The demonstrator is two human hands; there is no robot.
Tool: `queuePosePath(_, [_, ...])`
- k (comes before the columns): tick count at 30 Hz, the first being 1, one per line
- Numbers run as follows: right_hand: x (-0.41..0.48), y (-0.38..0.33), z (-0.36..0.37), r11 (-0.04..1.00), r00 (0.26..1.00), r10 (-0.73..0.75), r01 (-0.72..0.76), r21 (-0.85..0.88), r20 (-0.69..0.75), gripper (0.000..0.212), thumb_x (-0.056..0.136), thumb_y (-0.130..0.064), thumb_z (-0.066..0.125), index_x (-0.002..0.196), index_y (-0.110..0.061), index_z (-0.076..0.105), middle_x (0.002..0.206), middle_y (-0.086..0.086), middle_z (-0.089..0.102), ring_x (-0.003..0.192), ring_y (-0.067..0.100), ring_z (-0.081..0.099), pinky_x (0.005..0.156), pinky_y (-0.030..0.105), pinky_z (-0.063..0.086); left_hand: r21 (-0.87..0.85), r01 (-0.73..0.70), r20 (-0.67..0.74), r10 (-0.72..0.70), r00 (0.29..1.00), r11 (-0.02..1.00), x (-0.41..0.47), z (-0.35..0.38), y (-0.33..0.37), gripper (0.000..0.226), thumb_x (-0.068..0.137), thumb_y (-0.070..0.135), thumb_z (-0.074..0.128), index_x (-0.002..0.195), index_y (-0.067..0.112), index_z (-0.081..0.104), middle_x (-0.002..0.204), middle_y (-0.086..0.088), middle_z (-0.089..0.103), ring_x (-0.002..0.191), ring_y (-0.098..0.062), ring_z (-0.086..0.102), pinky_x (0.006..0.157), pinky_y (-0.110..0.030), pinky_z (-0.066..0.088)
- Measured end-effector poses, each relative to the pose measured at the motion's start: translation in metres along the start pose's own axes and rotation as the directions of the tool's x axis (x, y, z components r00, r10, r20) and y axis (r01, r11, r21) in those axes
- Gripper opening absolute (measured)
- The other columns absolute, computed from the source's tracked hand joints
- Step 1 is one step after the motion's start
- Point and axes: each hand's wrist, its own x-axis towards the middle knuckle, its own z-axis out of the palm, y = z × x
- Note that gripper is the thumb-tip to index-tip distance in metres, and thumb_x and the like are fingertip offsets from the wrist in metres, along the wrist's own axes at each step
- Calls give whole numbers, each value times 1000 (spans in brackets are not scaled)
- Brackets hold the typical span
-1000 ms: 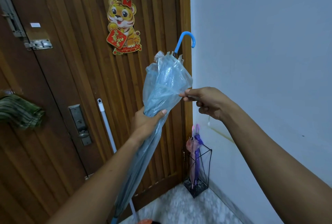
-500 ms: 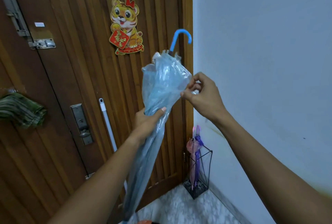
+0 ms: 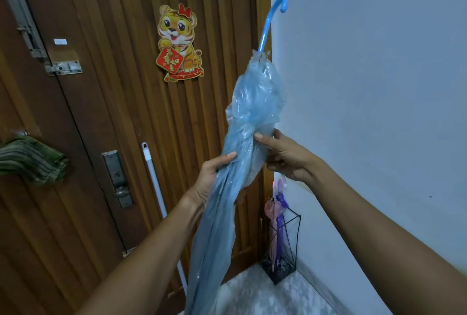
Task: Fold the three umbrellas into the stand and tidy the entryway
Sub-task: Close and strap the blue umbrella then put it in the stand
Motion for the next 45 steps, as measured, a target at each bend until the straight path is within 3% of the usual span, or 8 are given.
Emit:
queuePosePath(4, [0,1,3,994,994,-68,61,86,84,35,85,-33,77,112,-13,66,85,2,70,59,14,55,41,19,36,-6,100,70,-99,993,995,-3,2,-2,44,82,43,69,100,2,68,74,-14,67,51,-27,64,51,-32,55])
queuePosePath(7, [0,-3,5,983,985,-171,169,67,25,45,87,-24,78,125,-4,65,115,11,74,101,30,73,82,39,61,162,120,17,-124,992,979,-4,-2,3,55,96,51,49,117,5,69,96,-20,69,76,-35,69,76,-45,57])
queuePosePath(14, [5,25,14,949,885,-255,152,-277,-390,50,67,-34,88,113,-24,72,103,-6,78,93,15,76,89,43,60,634,-12,-269,235,934,773,8,-9,-23,67,76,44,81,135,29,52,125,0,69,111,-20,69,97,-47,55])
queuePosePath(19, [11,26,25,953,952,-198,131,-274,-234,50,68,-25,92,113,-21,73,104,-5,78,94,12,76,93,42,60,865,99,-405,568,716,492,27,-3,-46,88,49,35,96,123,26,51,107,13,67,95,-2,64,71,-12,48])
queuePosePath(29, [-13,-5,26,475,924,-286,-93,-875,-254,56,74,-62,79,100,-18,56,88,-5,62,73,10,58,58,28,45,779,225,-597,583,551,585,25,-28,-28,32,65,15,82,93,12,68,83,-1,71,72,-15,68,51,-20,48])
queuePosePath(34, [-16,-11,22,551,861,-434,20,-834,-266,61,68,-52,88,103,-20,50,88,-8,58,76,10,58,57,25,42,691,163,-634,481,606,704,19,-36,-21,15,63,8,73,75,11,65,70,-2,67,65,-20,67,54,-27,47])
queuePosePath(39, [-11,-1,0,759,901,-326,69,-647,-286,61,70,-54,86,115,-22,61,80,-11,52,74,8,52,58,19,36,590,34,-416,268,869,807,1,-18,-6,30,54,2,60,84,7,62,68,-8,61,62,-23,61,57,-29,50])
queuePosePath(45, [-8,9,-8,967,993,-99,111,-229,64,48,85,-44,77,127,-23,66,91,3,56,47,8,26,44,21,22,308,186,-101,-162,982,933,-6,-9,0,35,47,5,61,81,-1,68,67,-14,67,54,-25,66,53,-28,55])
